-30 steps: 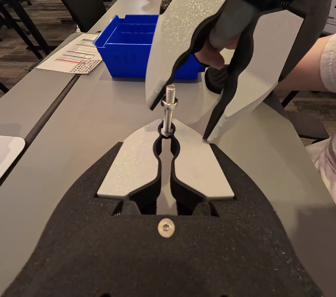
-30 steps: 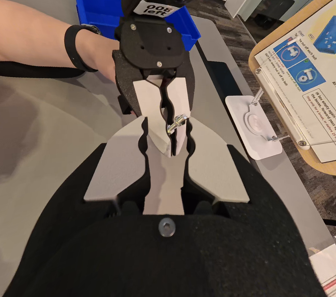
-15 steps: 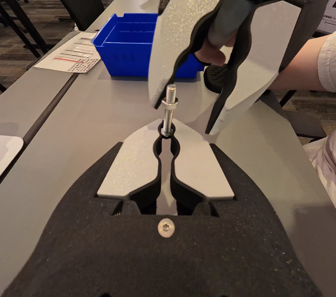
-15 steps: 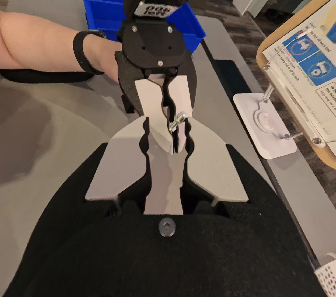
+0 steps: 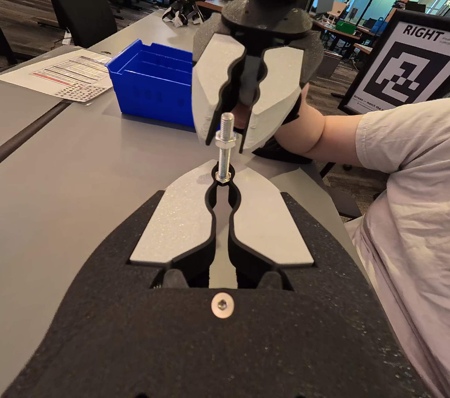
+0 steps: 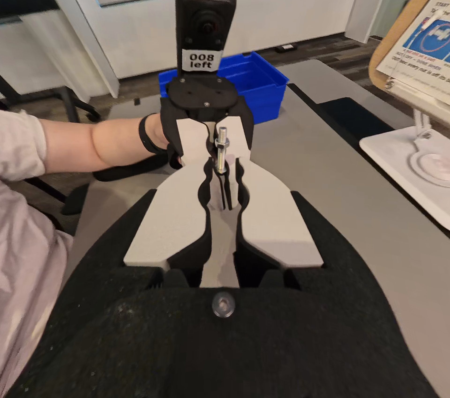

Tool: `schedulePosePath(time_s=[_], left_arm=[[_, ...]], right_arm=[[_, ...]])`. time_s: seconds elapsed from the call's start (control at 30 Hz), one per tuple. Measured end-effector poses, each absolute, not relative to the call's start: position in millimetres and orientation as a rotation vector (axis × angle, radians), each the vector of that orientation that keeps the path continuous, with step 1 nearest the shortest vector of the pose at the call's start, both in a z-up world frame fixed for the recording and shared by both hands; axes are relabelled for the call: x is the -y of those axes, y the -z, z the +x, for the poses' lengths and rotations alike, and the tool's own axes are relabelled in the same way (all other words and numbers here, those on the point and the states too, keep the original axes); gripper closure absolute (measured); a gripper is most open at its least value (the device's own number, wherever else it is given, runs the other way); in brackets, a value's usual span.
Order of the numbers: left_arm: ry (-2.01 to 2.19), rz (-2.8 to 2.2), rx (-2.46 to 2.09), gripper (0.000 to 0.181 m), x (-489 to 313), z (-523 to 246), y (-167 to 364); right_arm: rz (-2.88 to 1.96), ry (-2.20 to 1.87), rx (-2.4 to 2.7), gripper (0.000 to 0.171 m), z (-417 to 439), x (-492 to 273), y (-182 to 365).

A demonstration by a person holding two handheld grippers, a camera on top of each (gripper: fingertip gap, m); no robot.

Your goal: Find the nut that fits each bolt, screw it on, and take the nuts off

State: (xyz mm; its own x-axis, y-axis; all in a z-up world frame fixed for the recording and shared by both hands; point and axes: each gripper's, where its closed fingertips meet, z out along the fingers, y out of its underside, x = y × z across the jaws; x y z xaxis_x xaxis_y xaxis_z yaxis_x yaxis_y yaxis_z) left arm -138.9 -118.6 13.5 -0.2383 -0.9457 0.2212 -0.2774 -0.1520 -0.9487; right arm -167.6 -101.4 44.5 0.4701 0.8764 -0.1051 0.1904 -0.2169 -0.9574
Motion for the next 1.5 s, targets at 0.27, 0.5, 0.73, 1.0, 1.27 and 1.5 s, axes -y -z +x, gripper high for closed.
schedulePosePath(time_s=[0.27, 0.5, 0.73, 1.0, 1.27, 1.5], left_arm=[[1.457, -1.399, -1.516, 0.178, 122, -139, -15], [1.484, -1.406, -1.508, 0.16, 121, -139, -17], [1.314, -1.495, -1.505, 0.137, 98, -134, 9], [0.87, -1.501, -1.517, 0.142, 59, -127, 64], [0.942, -1.544, -1.493, 0.148, 62, -124, 66], [0.991, -1.573, -1.454, 0.151, 58, -127, 64]], right_arm=[[-1.617, -0.92, 0.96, 0.166, -179, 102, -37], [-1.557, -1.065, 0.895, 0.166, -176, 100, -44], [-1.569, -1.118, 0.803, 0.166, -140, 89, -61], [-2.181, -0.158, 0.795, 0.166, 46, 118, -43], [-3.016, -0.109, 0.194, 0.166, 219, 198, 87], [-3.084, -0.225, 0.266, 0.166, 211, 169, 129]])
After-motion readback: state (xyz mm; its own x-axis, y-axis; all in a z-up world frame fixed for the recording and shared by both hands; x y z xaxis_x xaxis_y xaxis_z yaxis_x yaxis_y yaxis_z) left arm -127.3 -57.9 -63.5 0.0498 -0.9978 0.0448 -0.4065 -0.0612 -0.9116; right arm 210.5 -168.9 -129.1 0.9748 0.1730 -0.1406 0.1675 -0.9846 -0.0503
